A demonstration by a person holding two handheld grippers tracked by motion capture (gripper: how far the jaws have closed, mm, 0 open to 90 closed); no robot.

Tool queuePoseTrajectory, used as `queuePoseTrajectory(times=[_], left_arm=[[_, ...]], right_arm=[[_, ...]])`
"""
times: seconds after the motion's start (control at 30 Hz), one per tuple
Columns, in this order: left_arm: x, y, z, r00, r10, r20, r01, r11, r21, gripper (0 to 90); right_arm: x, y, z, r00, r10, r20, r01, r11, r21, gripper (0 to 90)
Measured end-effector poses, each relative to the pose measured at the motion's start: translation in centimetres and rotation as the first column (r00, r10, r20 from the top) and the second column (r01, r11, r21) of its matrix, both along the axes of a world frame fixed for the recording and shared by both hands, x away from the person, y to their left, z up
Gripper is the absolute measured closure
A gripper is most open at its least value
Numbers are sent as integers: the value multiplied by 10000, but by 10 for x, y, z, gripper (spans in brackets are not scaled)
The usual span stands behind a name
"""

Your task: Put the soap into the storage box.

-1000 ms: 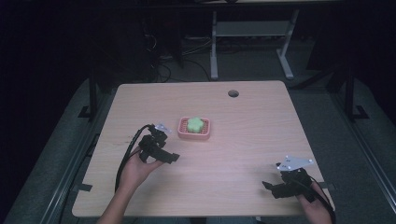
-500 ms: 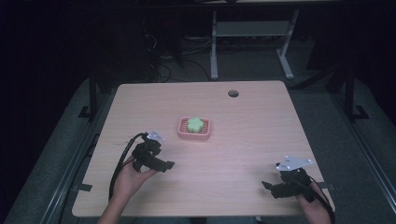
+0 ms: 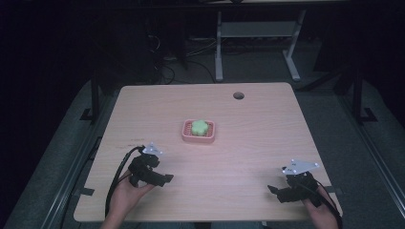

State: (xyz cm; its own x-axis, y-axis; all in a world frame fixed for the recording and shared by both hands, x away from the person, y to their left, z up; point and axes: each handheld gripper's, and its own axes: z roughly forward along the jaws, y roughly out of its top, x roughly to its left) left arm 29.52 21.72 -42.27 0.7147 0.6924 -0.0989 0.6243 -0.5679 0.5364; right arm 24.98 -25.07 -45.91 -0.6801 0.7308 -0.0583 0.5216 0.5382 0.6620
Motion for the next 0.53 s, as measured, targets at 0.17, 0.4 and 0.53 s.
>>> queuePoseTrajectory(times=[0.17, 0.4, 0.53], left_arm=[[-6, 3, -6, 10000, 48, -46, -49, 9999, -100, 204], [-14, 8, -8, 9997, 151, 203, -148, 9998, -158, 204], [-18, 11, -15, 9998, 148, 162, -143, 9996, -263, 204]], right_arm=[[0, 0, 0, 10000, -13, -12, 13, 10000, -14, 140], [0, 1, 0, 10000, -10, 21, 10, 10000, -33, 140], [0, 0, 1, 10000, 21, 29, -21, 10000, -33, 140]])
